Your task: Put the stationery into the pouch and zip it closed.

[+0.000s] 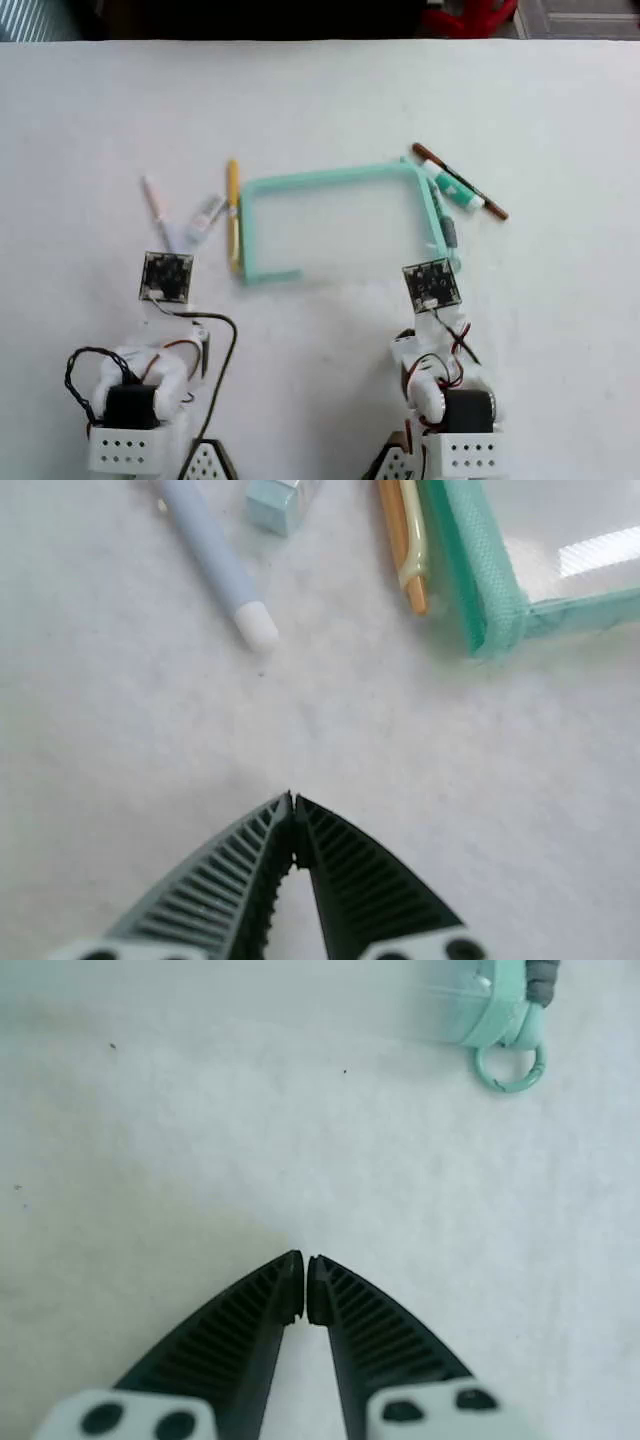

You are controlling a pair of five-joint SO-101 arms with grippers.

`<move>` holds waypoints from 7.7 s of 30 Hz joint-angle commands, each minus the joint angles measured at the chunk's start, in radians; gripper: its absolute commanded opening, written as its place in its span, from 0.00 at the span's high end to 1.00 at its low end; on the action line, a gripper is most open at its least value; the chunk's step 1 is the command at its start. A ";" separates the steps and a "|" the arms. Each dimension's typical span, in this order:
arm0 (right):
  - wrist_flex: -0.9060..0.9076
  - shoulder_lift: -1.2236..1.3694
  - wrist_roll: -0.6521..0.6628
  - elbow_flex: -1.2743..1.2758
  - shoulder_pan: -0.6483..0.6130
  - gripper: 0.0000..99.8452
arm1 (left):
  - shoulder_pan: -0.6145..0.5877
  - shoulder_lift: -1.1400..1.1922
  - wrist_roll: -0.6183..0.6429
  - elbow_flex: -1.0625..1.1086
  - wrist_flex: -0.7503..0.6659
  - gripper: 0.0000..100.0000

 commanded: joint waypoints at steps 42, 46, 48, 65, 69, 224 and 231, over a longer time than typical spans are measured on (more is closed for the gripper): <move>0.004 0.001 0.008 0.008 0.002 0.98 | 0.012 0.005 0.006 -0.005 0.006 0.97; 0.004 0.001 0.008 0.008 0.002 0.98 | 0.012 0.005 0.006 -0.005 0.006 0.97; 0.004 0.001 0.008 0.008 0.002 0.98 | 0.012 0.005 0.006 -0.005 0.006 0.97; 0.004 0.001 0.008 0.008 0.002 0.98 | 0.012 0.005 0.006 -0.005 0.006 0.97; 0.004 0.001 0.008 0.008 0.002 0.98 | 0.012 0.005 0.006 -0.005 0.006 0.97; -0.602 0.225 0.241 -0.292 -0.131 0.98 | -0.185 0.002 -0.494 -0.051 -0.258 0.98; -0.664 0.555 0.115 -0.407 0.010 0.98 | -0.186 0.002 -0.493 -0.049 -0.256 0.97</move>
